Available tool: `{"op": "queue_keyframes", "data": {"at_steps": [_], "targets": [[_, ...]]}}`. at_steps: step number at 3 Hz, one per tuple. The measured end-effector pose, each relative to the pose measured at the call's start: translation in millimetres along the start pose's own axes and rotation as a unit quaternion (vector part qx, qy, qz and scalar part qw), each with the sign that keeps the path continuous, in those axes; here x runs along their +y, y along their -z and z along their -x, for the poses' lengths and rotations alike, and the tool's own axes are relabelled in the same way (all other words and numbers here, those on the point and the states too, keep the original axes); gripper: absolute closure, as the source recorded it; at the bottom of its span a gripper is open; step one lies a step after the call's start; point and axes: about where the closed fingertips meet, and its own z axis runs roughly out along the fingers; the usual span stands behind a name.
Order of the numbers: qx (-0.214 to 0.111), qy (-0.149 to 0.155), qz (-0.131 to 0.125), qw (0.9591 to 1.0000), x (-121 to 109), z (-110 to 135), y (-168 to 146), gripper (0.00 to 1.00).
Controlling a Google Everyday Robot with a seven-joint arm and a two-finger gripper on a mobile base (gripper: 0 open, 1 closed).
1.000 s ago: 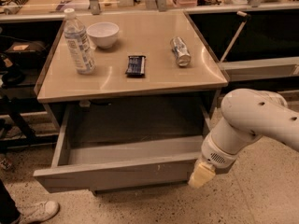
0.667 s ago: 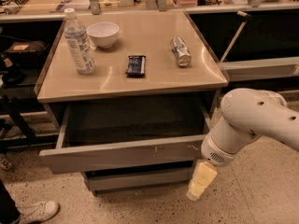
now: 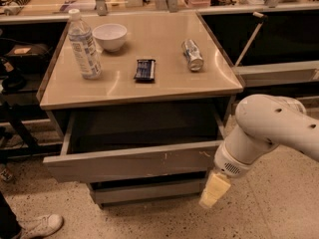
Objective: Close top drawer
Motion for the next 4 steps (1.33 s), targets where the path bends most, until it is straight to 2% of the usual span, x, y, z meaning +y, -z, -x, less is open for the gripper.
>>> {"op": "queue_keyframes", "data": {"at_steps": [3, 4], "targets": [[0.0, 0.0, 0.0, 1.0, 0.0, 0.0, 0.0, 0.89], [-0.001, 0.0, 0.001, 1.0, 0.2, 0.7, 0.7, 1.0]]}}
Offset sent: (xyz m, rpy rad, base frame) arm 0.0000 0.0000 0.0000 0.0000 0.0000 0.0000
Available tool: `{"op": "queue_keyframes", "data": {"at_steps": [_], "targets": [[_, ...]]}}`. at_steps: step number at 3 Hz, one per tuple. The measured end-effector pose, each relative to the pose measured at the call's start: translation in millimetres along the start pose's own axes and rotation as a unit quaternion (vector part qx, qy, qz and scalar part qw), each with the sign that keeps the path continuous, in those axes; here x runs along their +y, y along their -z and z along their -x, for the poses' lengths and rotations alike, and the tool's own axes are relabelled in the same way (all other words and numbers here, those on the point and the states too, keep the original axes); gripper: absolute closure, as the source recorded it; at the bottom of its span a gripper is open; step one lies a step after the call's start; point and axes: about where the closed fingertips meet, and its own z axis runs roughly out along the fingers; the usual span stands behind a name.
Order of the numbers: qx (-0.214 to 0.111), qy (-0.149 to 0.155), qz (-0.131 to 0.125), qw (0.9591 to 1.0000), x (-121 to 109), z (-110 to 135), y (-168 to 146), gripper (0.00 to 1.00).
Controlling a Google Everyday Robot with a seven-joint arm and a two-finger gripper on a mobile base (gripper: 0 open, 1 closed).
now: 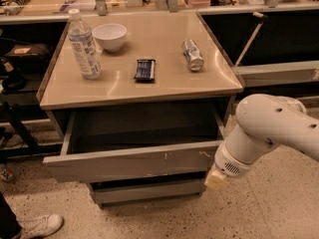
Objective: Close top drawer
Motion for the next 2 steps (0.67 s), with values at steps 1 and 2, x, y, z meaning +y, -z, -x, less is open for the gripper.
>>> {"op": "queue_keyframes", "data": {"at_steps": [1, 2], "targets": [[0.001, 0.013, -0.016, 0.9998, -9, 19, 8, 1.0], [0.006, 0.022, -0.024, 0.9994, -37, 60, -4, 1.0]]}}
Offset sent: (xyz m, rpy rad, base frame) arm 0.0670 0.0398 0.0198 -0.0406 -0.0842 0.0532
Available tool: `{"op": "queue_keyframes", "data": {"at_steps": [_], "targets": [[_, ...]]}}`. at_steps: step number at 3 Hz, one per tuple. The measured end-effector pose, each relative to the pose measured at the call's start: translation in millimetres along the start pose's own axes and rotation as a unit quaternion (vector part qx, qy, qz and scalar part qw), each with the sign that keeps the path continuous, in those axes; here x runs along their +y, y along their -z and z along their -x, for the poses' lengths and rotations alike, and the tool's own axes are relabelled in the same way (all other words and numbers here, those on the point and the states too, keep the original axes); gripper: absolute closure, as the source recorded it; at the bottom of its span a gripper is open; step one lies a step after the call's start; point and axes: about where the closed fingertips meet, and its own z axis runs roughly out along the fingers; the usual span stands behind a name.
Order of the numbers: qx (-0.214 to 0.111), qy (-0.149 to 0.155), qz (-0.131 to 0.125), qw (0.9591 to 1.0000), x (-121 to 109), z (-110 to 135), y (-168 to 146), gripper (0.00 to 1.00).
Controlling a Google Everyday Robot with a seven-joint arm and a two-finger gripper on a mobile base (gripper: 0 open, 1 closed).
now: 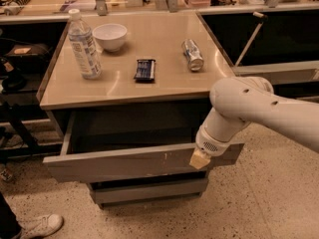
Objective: Close top drawer
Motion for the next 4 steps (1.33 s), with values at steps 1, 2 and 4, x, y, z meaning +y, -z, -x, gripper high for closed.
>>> {"op": "queue_keyframes", "data": {"at_steps": [1, 2, 4], "targets": [[0.003, 0.001, 0.003, 1.0, -4.6, 4.9, -5.7, 1.0], [0.009, 0.008, 0.0, 0.9999, -12.1, 13.9, -8.9, 1.0], [0.009, 0.009, 0.0, 0.9999, -12.1, 14.2, -9.0, 0.58]]}}
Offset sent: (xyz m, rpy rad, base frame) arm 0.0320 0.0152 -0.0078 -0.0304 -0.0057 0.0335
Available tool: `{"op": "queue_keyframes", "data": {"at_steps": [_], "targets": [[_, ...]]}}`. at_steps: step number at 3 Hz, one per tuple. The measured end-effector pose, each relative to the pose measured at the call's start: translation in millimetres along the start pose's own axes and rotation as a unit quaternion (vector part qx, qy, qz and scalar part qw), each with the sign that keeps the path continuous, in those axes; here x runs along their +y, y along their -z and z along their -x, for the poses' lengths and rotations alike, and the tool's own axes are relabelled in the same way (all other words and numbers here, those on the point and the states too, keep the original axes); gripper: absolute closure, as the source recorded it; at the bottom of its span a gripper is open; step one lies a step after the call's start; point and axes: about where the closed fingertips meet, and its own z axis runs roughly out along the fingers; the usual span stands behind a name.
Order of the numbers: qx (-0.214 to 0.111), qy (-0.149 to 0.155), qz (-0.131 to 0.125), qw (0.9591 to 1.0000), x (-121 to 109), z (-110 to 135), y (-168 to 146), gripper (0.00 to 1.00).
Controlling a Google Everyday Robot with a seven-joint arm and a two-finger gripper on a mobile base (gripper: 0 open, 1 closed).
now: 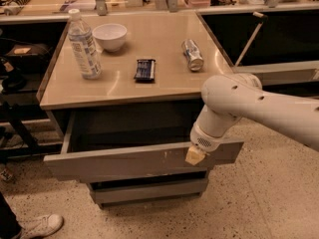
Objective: Close top drawer
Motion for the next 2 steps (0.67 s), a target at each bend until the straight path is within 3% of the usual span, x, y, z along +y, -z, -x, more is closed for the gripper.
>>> {"op": "queue_keyframes", "data": {"at_steps": [2], "targets": [[0.0, 0.0, 0.0, 1.0, 0.0, 0.0, 0.0, 0.12]]}}
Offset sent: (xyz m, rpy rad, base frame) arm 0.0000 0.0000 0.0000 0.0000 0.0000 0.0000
